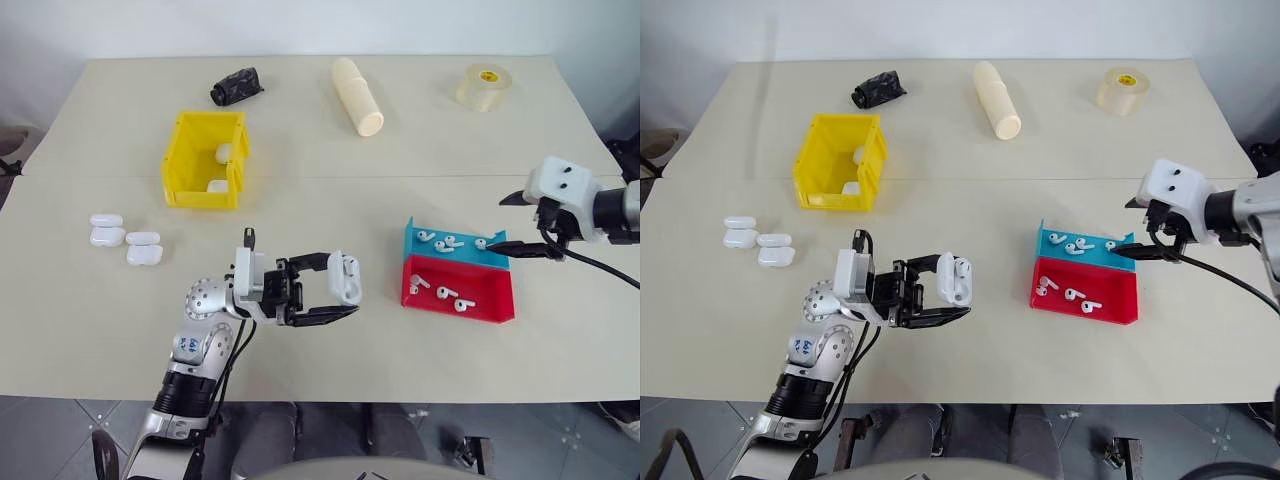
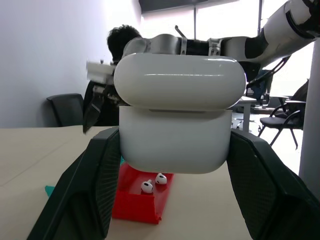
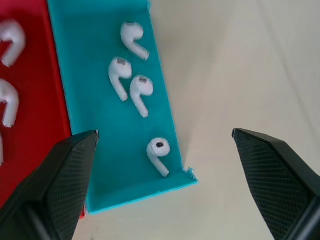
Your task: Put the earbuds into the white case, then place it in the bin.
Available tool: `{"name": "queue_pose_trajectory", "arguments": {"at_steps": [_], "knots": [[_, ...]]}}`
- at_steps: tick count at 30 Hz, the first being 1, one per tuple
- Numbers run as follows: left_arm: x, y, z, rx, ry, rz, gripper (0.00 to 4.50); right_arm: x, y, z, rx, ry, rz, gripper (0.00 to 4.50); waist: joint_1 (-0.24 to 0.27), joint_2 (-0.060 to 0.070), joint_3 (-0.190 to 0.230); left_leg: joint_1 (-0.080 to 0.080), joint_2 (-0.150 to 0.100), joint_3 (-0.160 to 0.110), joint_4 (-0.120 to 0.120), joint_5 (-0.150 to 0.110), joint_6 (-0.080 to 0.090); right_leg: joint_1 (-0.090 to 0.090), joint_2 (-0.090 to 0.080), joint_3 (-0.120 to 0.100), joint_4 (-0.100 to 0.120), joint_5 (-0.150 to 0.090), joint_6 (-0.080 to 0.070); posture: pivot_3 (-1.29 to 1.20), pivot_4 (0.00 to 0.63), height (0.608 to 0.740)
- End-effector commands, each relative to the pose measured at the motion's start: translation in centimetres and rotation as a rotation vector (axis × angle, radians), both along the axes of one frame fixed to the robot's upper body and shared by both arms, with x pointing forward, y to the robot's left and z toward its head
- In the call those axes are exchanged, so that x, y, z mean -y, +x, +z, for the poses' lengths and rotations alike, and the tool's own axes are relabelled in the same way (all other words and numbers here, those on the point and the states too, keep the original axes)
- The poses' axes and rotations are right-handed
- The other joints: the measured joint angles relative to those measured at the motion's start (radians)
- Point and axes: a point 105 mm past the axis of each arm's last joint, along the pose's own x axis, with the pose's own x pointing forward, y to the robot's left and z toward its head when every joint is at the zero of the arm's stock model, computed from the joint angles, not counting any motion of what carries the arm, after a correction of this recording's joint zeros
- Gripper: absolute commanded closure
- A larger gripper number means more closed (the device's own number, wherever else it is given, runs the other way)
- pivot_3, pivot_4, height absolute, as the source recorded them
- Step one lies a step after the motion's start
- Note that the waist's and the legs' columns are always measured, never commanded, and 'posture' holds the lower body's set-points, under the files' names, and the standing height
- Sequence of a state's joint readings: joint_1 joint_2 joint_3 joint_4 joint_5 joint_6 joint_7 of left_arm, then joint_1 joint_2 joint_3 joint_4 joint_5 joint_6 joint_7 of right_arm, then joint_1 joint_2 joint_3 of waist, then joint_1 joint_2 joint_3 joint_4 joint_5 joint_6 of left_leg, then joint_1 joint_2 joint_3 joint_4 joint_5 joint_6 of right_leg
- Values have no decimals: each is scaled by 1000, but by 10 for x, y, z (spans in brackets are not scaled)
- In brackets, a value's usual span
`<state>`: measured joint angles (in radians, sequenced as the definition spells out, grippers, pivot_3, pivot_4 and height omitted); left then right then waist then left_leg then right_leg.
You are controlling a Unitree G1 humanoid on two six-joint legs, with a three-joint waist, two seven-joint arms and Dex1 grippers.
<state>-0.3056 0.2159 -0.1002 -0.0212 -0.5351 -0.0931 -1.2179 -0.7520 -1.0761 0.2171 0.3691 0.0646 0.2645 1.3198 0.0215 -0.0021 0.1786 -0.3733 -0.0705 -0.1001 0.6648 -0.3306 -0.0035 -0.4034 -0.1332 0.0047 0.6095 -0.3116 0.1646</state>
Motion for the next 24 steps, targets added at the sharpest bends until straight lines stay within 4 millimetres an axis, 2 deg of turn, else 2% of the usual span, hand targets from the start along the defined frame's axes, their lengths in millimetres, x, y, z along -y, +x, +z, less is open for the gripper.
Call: {"name": "queue_pose_trajectory", "arguments": {"at_steps": [1,13,16,22,24], "knots": [[3,-1,6,37,-16,9,1705,4,6,-4,-34,-87,36,23,0,0,0,-1,0,0,0,0,0,-1,0,0,1,0,0,0,150,740],[2,-2,6,45,-25,36,1705,8,24,-25,-119,-146,47,23,-1,0,0,-3,0,1,2,0,-1,-5,0,1,3,0,0,0,150,740],[2,-1,7,48,-25,40,1705,9,25,-28,-138,-167,56,643,-1,0,0,-3,-1,1,2,1,-1,-5,1,1,4,0,0,0,150,740],[1,-1,7,51,-25,47,1705,10,22,-31,-191,-181,60,2657,0,0,0,-3,-1,1,3,1,-1,-5,0,1,5,0,0,0,150,740],[1,-1,7,51,-25,47,1705,10,23,-31,-191,-187,62,2657,-1,0,0,-3,0,1,3,1,-1,-5,0,1,5,0,0,0,150,740]]}}
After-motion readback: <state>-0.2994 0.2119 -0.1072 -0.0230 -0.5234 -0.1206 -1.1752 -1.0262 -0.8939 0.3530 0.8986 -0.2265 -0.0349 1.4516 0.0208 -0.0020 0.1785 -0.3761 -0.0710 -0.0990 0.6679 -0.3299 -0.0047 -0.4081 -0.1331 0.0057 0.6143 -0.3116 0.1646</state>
